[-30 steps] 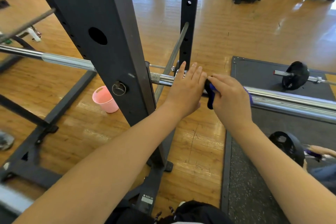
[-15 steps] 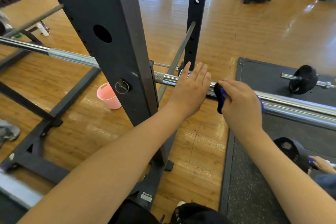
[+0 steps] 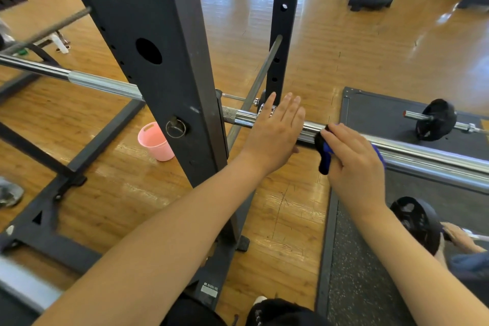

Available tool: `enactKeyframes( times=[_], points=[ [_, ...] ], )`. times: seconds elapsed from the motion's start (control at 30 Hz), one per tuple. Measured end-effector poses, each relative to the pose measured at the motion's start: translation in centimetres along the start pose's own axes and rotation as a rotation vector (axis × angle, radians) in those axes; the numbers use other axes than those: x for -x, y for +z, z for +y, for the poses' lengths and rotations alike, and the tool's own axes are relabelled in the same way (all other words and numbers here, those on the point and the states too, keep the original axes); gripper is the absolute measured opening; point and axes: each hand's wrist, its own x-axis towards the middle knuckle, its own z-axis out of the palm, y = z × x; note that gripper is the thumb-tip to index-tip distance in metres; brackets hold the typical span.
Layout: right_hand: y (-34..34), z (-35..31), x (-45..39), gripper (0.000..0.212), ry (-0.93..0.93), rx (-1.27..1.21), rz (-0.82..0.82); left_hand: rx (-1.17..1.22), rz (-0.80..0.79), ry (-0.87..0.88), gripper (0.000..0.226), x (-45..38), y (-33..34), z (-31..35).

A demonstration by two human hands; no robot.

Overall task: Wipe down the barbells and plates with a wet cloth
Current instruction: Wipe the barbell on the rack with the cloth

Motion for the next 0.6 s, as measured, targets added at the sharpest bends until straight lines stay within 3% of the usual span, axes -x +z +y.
enactKeyframes(
  times=[0.07, 0.23, 0.43, 0.5, 0.6],
  points=[
    [-0.8, 1.5, 0.6, 0.030, 0.037, 0.006, 0.036, 0.015, 0.029, 0.018, 0.088, 0.0, 0.0, -0.1],
    [-1.6, 2.6, 1.1, 0.042, 0.092, -0.008, 0.069, 0.053, 0.046, -0.228, 0.118, 1.2, 0.0, -0.6],
    [-1.8, 2.2, 0.7, 0.038, 0.127, 0.006, 0.049, 0.150, 0.076, -0.170, 0.090, 1.1, 1.1, -1.7],
    [-2.6, 2.1, -0.4, 0.034, 0.171, 0.005, -0.027, 0.219, 0.025, -0.137, 0.092, 0.6, 0.6, -2.3],
    [-2.3, 0.9, -2.0, 0.031, 0.195, -0.045, -0.084, 0.261, -0.186, -0.053, 0.098, -0.2, -0.1, -3.2]
  ],
)
